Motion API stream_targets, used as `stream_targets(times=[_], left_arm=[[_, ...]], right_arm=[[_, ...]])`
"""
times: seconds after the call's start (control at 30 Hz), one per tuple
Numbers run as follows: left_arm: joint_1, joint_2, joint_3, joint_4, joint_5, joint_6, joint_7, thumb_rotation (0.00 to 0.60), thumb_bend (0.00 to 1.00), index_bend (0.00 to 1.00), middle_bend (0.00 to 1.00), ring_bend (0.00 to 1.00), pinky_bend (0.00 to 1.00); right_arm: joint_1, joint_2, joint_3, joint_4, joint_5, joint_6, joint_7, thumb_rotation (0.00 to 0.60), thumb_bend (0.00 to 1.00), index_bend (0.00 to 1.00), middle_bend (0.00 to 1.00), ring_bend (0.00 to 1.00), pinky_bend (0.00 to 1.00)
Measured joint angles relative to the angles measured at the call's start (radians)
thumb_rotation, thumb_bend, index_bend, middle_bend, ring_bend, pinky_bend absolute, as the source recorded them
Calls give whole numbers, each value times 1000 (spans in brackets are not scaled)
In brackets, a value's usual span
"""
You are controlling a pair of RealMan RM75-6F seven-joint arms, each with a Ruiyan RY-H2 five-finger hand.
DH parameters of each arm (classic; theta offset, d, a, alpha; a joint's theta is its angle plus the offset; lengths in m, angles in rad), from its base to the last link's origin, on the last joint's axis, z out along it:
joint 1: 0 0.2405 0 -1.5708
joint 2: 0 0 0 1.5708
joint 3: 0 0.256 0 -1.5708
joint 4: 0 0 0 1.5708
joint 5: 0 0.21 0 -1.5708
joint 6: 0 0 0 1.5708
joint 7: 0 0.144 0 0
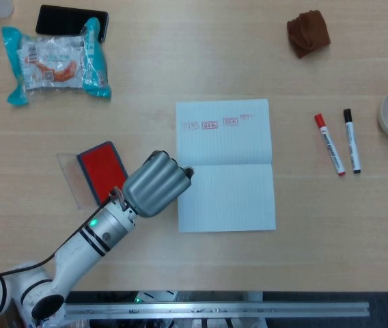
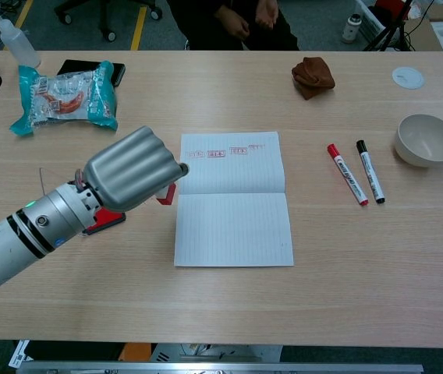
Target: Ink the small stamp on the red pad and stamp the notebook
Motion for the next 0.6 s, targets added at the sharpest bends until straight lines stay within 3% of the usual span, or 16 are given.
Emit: stream_targets(times=[0.6], left_arm=[[-37,-136,9,99,45,-56,98,600,246,604,1000,1000,1000]], right_arm=[[-7,3,-2,9,5,1,11,600,293,400,386,325,381]])
